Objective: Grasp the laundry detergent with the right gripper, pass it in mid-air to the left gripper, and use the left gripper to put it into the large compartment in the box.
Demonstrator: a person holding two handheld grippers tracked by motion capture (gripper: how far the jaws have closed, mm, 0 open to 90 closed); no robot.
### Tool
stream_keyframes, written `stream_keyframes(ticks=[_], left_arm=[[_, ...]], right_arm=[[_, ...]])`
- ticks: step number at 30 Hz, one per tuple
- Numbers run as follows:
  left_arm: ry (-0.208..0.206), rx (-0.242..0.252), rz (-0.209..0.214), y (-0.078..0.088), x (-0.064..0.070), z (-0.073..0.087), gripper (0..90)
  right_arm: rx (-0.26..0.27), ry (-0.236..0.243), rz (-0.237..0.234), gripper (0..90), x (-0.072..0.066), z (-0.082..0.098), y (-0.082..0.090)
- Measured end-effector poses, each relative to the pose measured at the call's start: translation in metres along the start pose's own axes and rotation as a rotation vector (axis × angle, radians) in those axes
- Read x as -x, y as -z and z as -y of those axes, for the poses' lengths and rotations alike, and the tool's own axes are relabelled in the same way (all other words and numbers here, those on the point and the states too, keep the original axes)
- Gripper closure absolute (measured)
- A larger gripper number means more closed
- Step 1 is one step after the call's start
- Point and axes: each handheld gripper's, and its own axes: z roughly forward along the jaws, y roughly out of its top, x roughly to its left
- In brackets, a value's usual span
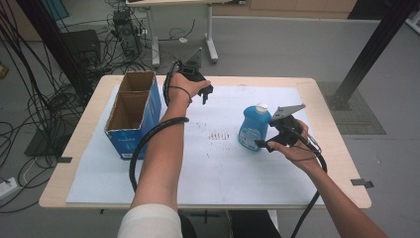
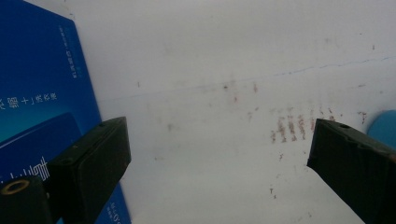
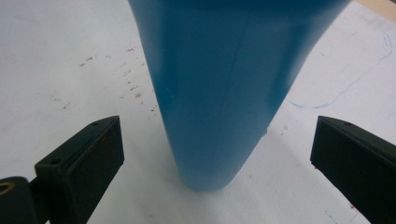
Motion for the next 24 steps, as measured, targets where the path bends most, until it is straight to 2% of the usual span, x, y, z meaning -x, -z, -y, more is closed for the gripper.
stream_keyframes(ticks=[13, 24], left_arm=[[0.000, -0.002, 0.003, -0.0018, 0.0000, 0.0001, 6.1], [0.004, 0.002, 0.006, -0.0015, 0.0003, -0.0002, 6.1]], right_arm=[[0.068, -0.008, 0.010, 2.2, -0.0026, 0.0030, -0.0039], [0.109, -0.015, -0.002, 1.9, -0.0038, 0.0028, -0.0093]])
